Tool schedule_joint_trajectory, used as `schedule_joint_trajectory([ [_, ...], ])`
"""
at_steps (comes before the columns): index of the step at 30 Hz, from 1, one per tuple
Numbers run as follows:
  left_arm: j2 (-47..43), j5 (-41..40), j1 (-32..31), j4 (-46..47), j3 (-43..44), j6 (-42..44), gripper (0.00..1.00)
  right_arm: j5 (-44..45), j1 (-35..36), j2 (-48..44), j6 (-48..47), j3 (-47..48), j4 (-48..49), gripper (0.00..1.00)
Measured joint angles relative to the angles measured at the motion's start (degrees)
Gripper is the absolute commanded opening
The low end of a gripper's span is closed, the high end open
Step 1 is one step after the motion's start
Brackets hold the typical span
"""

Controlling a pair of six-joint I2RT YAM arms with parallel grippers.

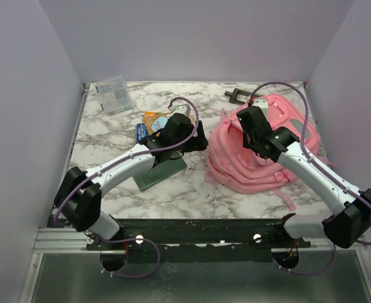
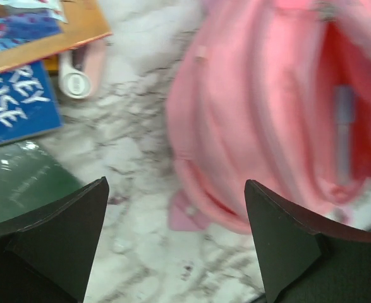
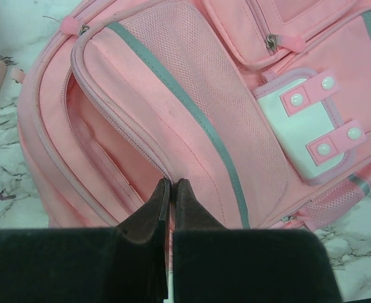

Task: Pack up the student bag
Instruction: Pick up the stationery from the center of the board.

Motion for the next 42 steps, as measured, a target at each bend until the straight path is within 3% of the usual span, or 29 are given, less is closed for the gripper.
schedule_joint_trajectory([
  [10,21.55,-4.66,3.17,-7.21,15.56,10.75,0.87,1.25,-0.48,-0.33,-0.15,-0.11,-0.79,0.01],
  [21,30.88,-5.01,6.93,-13.86,26.01,11.74,0.87,1.25,-0.48,-0.44,-0.61,-0.11,-1.27,0.01],
  [26,35.82,-4.46,7.74,-17.57,32.37,10.10,0.82,1.25,-0.50,-0.48,-1.01,-0.24,-1.27,0.01],
  [35,39.47,-1.97,8.09,-21.24,35.39,6.54,0.82,1.27,-0.52,-1.27,-1.81,-0.31,-1.29,0.01],
  [37,39.54,-1.40,8.09,-21.57,35.39,5.99,0.79,1.25,-0.52,-1.27,-1.95,-0.42,-1.27,0.01],
  [42,39.54,-0.92,8.02,-22.84,35.41,5.18,0.59,1.25,-0.52,-1.27,-2.03,-0.66,-1.25,0.01],
])
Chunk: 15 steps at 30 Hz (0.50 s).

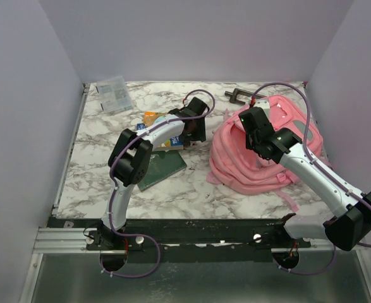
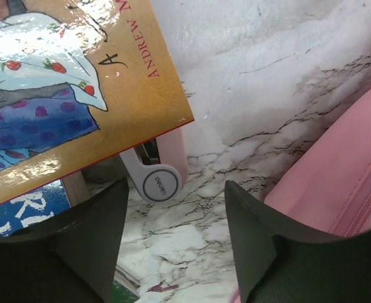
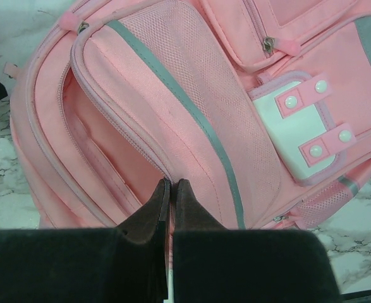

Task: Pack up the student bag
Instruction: Pick up the stationery from the center of the board.

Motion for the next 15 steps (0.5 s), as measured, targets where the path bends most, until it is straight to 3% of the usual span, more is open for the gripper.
schedule_joint_trajectory([
  [7,1.31,-0.50,0.00,-2.16,1.62,-0.90,0.42,-0.02,0.00,-0.09,-0.02,0.02,-0.02,0.01],
  [11,3.72,-1.01,0.07,-4.81,5.57,-0.96,0.49,-0.02,0.00,-0.33,-0.02,0.02,-0.04,0.01],
  [15,4.96,-1.79,0.07,-5.90,7.52,-1.05,0.50,-0.02,0.00,-0.44,-0.04,0.02,-0.04,0.01],
])
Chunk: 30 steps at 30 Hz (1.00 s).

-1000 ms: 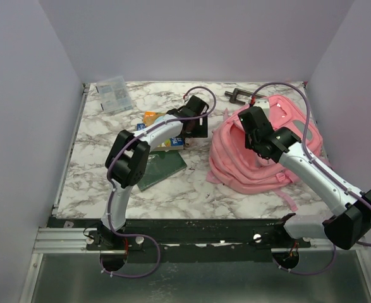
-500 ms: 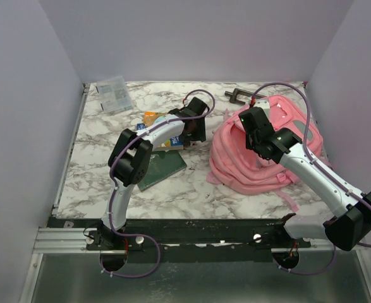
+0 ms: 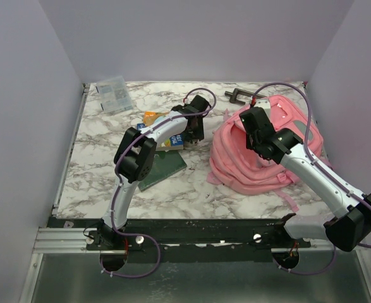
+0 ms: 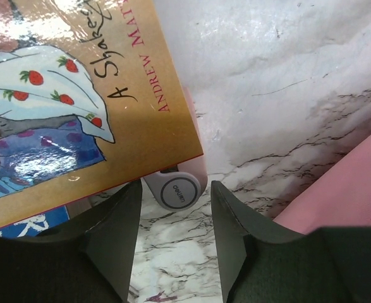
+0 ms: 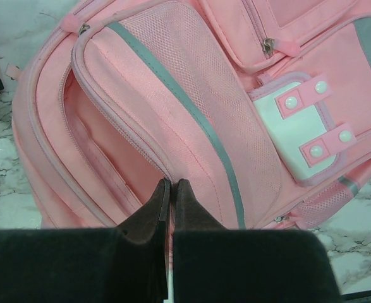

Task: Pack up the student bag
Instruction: Pick up the stationery from the center of the board.

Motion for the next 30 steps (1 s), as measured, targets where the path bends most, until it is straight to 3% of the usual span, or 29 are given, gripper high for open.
schedule_joint_trajectory([
  [5,0.09,-0.39,0.00,-1.16,0.11,0.00,0.45,-0.02,0.00,-0.02,0.00,0.00,0.02,0.01],
  [10,0.09,-0.85,0.00,-1.40,0.11,0.33,0.26,-0.02,0.00,-0.02,0.00,0.00,0.02,0.01],
  [18,-0.52,-0.92,-0.17,-0.15,-1.01,2.12,0.10,-0.02,0.00,-0.02,0.00,0.00,0.02,0.01],
  [25,-7.41,-0.76,-1.60,1.55,-10.47,3.43,0.01,-0.04,0.00,-0.02,0.02,-0.02,0.02,0.01],
  [30,-17.97,1.90,-3.63,2.69,-19.02,3.56,0.00,-0.63,0.00,-0.02,0.02,-0.02,0.02,0.01],
])
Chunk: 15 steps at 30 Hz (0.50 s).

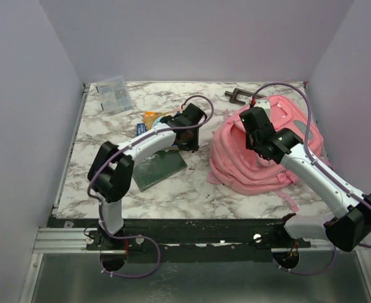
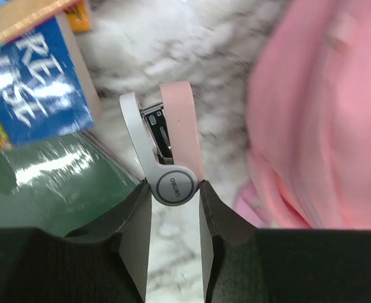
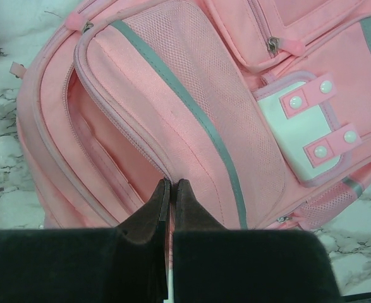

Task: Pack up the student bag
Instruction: Pick up the stationery from the center of the board, then place the stationery in the student bag.

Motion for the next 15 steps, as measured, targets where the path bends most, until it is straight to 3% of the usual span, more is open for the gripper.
schedule_joint_trajectory([
  [5,-13.25,7.52,-1.75,4.50,-7.67,-1.49,0.00,-1.07,0.00,0.00,0.02,0.02,0.00,0.01],
  [9,-21.77,18.40,-3.19,14.71,-14.64,-7.50,0.00,-1.84,-0.11,0.00,0.13,0.20,0.00,0.01],
  [15,-18.47,26.53,-7.58,24.44,-13.75,-14.47,0.00,-3.17,-0.33,0.00,0.98,0.61,-0.13,0.01],
])
